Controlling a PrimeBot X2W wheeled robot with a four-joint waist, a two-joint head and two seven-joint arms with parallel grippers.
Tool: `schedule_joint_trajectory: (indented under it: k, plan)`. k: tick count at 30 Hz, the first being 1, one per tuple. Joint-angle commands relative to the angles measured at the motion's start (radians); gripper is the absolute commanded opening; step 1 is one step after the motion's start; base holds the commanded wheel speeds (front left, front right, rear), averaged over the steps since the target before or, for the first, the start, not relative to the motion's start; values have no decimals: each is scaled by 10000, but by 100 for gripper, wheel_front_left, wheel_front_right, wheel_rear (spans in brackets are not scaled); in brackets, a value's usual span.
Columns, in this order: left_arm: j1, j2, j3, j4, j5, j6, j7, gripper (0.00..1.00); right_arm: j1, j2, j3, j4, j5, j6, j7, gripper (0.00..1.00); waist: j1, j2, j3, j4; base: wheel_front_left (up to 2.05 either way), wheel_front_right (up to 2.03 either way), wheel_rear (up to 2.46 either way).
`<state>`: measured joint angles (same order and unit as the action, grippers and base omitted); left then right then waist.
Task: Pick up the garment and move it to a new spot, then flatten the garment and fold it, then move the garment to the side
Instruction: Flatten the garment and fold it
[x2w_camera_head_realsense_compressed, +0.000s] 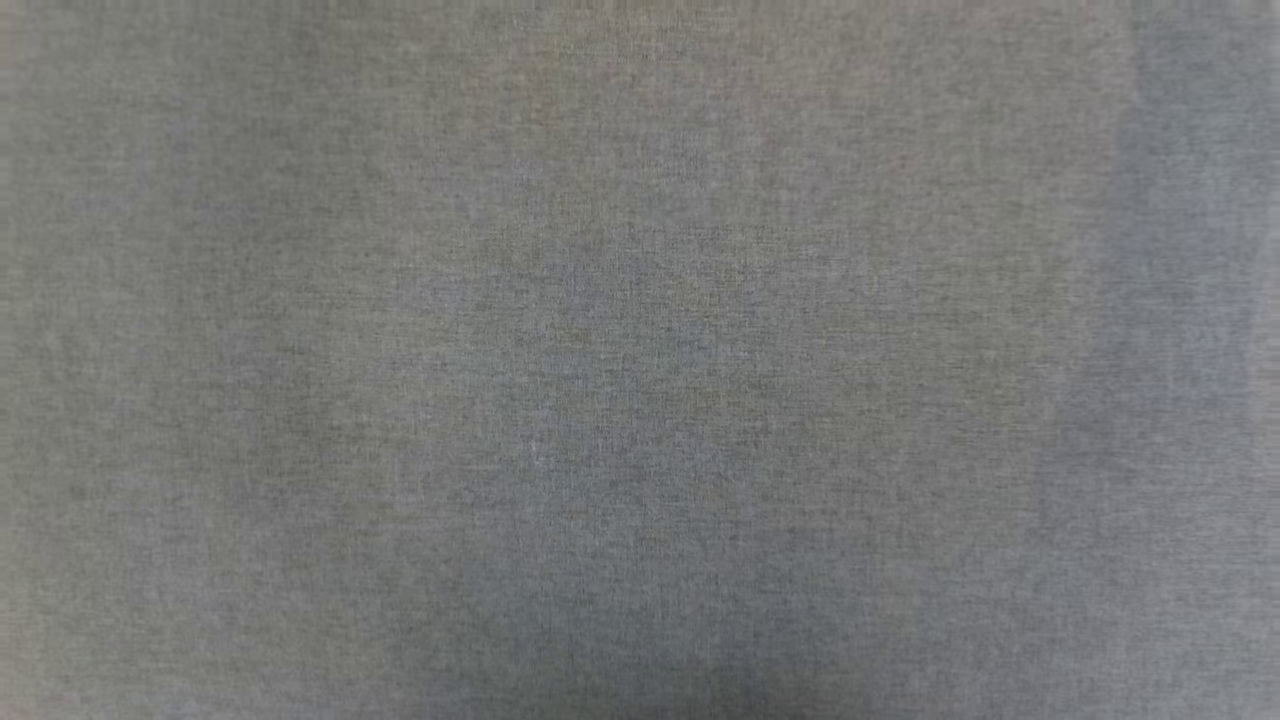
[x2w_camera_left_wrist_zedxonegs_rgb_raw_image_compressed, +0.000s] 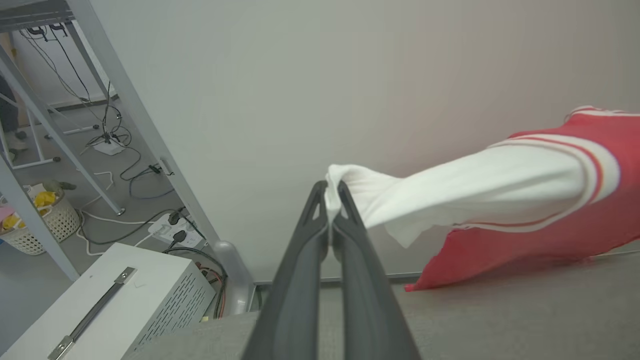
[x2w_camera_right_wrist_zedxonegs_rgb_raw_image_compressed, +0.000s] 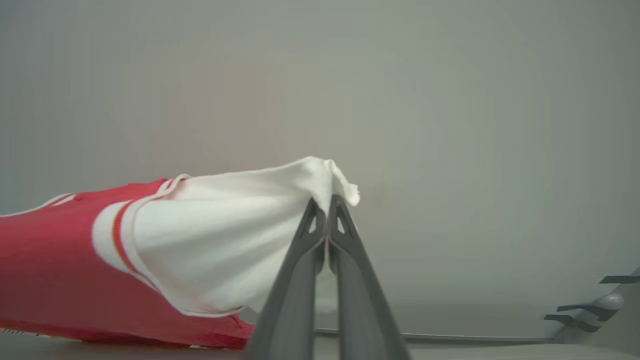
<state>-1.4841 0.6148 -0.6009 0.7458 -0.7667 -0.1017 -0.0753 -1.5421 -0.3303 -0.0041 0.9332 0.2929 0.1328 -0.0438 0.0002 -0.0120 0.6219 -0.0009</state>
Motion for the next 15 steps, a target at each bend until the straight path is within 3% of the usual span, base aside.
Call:
schedule_joint_trajectory:
  k: [1, 6, 9, 15]
  plan:
    - [577, -12, -24, 79, -97, -5, -169, 0, 438, -20, 24, 98, 183, -21, -150, 0, -2, 120, -534, -102, 0, 0, 0]
    - [2364, -201, -253, 109, -418, -49, -459, 0, 1836, 74, 478, 200, 861, -21, -188, 0, -2, 120, -1399, -99, 0, 0, 0]
    - [3542, -332, -434, 67, -638, -84, -581, 0, 3027, -182, 1054, -50, 1387, -21, -151, 0, -2, 120, -2011, -83, 0, 0, 0]
    - [5867, -630, -632, -275, -1156, 63, -813, 0, 5930, -734, 2334, -1552, 3336, -21, 413, 0, -2, 120, -3322, 34, 0, 0, 0]
